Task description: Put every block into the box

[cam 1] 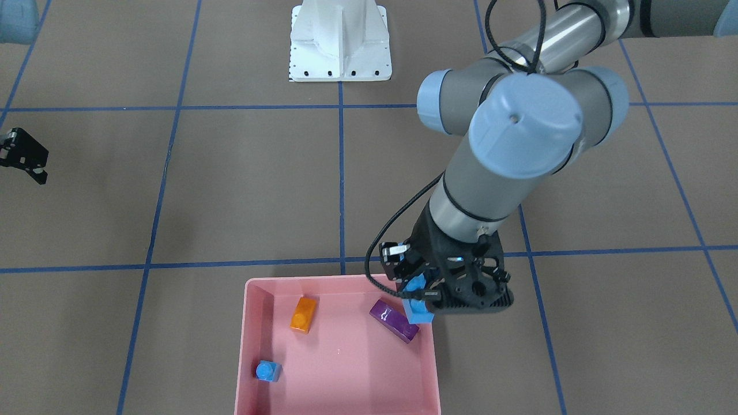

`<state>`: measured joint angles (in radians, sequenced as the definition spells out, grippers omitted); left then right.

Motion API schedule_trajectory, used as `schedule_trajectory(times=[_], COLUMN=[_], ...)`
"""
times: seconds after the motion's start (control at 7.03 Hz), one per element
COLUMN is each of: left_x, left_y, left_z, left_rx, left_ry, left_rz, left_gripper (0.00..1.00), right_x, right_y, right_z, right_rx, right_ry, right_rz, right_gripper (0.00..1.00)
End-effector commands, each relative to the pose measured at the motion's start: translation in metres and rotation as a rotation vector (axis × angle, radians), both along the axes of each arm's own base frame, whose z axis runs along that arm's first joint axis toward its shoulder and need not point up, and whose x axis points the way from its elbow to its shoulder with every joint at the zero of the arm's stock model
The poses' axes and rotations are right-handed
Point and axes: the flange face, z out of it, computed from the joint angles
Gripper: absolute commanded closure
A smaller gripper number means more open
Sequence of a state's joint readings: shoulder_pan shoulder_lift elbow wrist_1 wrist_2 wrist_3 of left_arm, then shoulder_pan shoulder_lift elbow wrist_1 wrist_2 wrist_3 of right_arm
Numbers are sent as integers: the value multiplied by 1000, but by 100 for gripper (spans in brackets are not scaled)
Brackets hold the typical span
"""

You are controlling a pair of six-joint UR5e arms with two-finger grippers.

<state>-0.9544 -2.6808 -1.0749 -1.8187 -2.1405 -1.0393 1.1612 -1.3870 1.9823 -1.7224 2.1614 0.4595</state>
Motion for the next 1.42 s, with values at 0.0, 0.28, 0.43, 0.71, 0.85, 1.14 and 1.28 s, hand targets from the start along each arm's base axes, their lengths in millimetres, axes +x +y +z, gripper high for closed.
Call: schedule_trajectory(times=[0.0,0.28,0.43,0.71,0.85,1.14,1.28], left_x=[31,48,54,47,41,7,-9], left_y=[-31,-23,-19,-10,1,17,39], left_z=[5,5,5,-7,5,33,50], left_rx=[-26,-39,-38,-23,-19,-5,20], left_ry=[14,8,9,42,67,29,-11], left_rz=[-78,-98,-90,-55,36,133,179], left_gripper=[83,0,0,0,0,0,0], right_x=[-1,1,5,59,76,113,133], right_y=[1,2,3,8,24,68,100], right_z=[-4,-4,-6,8,25,73,97], right_rx=[1,9,5,11,16,2,16], right_ry=[-19,-19,-45,-72,-58,-22,-3], right_rz=[-10,-17,-25,-1,-14,-48,-99], right_gripper=[1,1,1,0,0,0,0])
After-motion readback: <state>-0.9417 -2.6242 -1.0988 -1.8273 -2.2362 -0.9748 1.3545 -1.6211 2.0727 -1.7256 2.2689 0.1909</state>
